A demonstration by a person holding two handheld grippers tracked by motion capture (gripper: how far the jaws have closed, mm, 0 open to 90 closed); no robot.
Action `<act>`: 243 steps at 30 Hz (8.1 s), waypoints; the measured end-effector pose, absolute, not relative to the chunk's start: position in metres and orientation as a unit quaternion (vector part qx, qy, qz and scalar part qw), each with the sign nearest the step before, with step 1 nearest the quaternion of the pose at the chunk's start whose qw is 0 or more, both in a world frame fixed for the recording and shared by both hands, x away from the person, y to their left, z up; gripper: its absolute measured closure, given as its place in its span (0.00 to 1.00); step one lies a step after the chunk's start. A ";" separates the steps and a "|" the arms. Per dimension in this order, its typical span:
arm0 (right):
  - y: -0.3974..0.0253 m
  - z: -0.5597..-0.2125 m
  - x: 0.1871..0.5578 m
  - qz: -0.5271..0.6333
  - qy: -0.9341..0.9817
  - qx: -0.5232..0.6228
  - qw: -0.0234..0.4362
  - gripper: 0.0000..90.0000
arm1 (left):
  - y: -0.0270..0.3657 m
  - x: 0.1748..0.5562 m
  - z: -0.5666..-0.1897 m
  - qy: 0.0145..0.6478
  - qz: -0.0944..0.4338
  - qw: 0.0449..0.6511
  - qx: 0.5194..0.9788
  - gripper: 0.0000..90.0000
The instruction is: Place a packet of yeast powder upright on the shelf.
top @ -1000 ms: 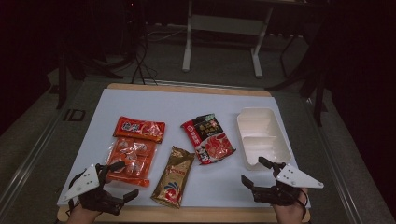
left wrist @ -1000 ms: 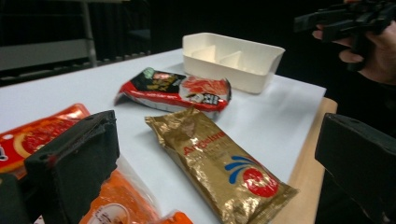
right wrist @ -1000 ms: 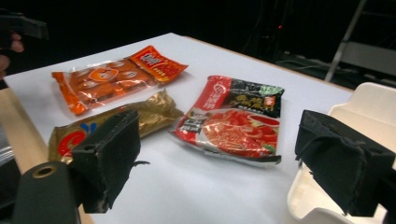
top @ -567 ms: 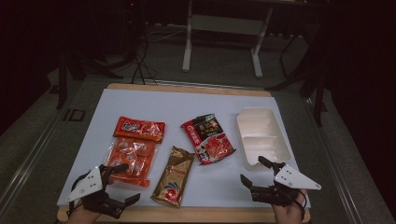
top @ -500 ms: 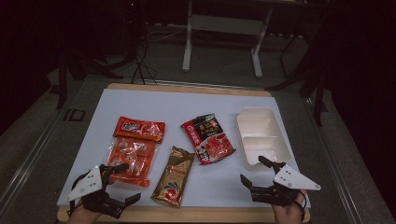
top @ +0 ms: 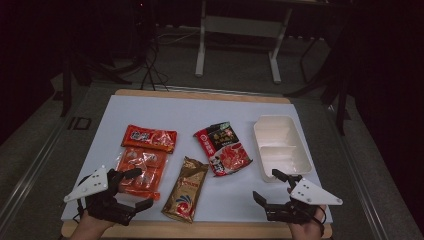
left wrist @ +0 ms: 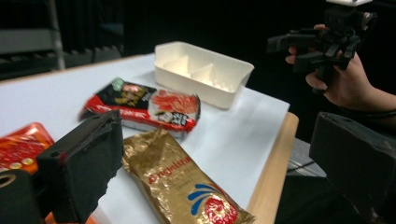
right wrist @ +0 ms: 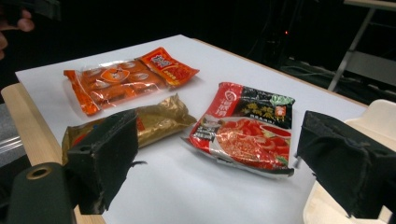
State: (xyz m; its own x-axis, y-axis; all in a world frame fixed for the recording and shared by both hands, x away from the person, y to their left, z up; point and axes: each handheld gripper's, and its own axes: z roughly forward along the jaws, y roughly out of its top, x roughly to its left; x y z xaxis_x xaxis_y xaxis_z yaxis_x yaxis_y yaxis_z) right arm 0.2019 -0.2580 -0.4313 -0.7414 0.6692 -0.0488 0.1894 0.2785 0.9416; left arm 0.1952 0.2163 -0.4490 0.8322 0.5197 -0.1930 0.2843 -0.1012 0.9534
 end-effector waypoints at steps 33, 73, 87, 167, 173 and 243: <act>-0.252 -0.430 0.201 0.554 0.754 0.274 0.221 0.11 | 0.153 0.278 -0.465 0.315 0.087 0.481 0.813 0.17; -0.248 -0.435 0.201 0.545 0.768 0.267 0.205 0.12 | 0.109 0.360 -0.528 0.413 0.030 0.346 0.842 0.34; -0.248 -0.435 0.200 0.544 0.770 0.263 0.206 0.13 | 0.098 0.357 -0.527 0.404 0.026 0.313 0.859 0.58; -0.248 -0.417 0.204 0.546 0.772 0.230 0.229 0.15 | 0.132 0.254 -0.402 0.302 0.102 0.453 0.832 1.00; -0.245 -0.404 0.203 0.549 0.773 0.243 0.206 0.13 | 0.132 0.250 -0.394 0.301 0.106 0.473 0.821 1.00; -0.213 -0.354 0.260 0.553 0.812 0.173 0.067 0.99 | 0.087 0.245 -0.371 0.211 0.074 0.622 0.751 0.50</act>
State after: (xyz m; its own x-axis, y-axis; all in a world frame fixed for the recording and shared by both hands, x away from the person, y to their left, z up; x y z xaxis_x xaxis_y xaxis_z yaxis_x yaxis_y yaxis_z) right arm 0.2600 -0.2125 -0.3538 -0.9311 0.3551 0.0834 0.2075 0.3276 0.9218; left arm 0.2455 0.0865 -0.3706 0.9003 0.4085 -0.1505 0.2239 -0.1380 0.9648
